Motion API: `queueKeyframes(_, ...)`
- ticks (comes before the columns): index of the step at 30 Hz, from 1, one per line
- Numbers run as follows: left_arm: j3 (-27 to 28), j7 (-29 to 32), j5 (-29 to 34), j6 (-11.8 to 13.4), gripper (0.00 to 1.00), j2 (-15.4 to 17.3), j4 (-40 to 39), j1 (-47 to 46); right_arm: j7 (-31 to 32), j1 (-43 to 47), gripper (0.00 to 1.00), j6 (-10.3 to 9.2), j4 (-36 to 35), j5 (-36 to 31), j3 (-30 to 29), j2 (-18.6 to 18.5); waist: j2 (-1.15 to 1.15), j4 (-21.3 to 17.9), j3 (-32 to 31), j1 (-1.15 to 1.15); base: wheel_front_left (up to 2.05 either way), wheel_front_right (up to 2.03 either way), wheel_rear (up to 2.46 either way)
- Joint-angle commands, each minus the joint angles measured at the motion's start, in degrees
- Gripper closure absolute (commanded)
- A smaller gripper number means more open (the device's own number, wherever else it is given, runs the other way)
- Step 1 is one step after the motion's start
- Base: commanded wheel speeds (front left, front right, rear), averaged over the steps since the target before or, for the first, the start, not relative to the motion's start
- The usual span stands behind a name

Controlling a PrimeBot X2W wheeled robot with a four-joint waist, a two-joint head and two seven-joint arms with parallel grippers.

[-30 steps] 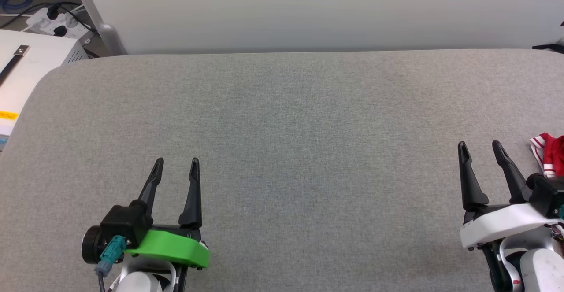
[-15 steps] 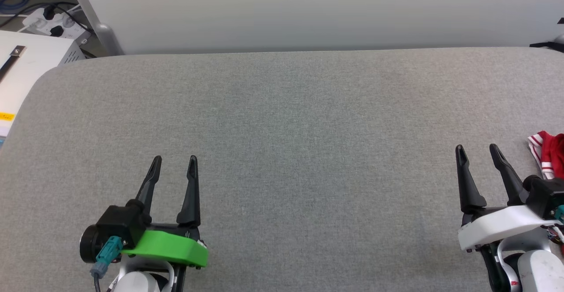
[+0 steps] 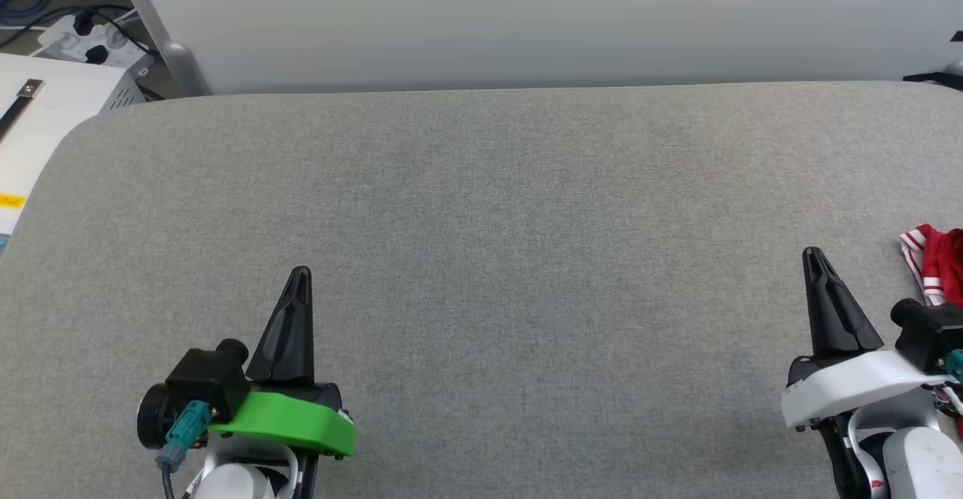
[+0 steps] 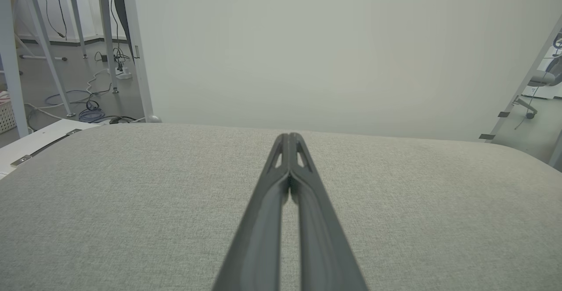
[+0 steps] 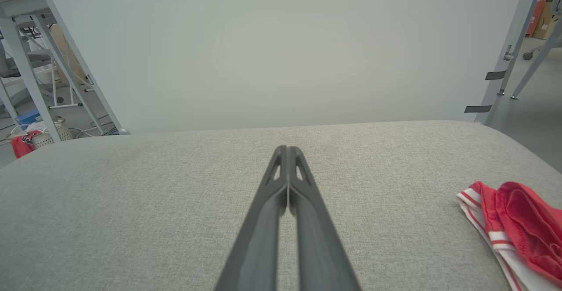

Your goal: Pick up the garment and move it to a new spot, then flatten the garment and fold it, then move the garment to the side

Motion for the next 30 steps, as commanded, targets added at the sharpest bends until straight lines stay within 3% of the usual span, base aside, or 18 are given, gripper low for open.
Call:
queueKeyframes(1,0.1,0.4,0.82,0.39,1.0,-0.05,-0.19,0.16,0.35,0.38,1.0,0.0,-0.3,-0.8,0.1,0.26,0.0,0.01,-0.07,0.0,0.0,0.0,0.0)
queueKeyframes(30,0.45,3.74,3.41,1.96,1.0,-0.18,-0.92,0.65,2.45,1.54,1.0,-0.02,-1.48,-4.22,0.38,1.35,0.0,0.06,-1.22,0.0,0.0,0.0,0.0)
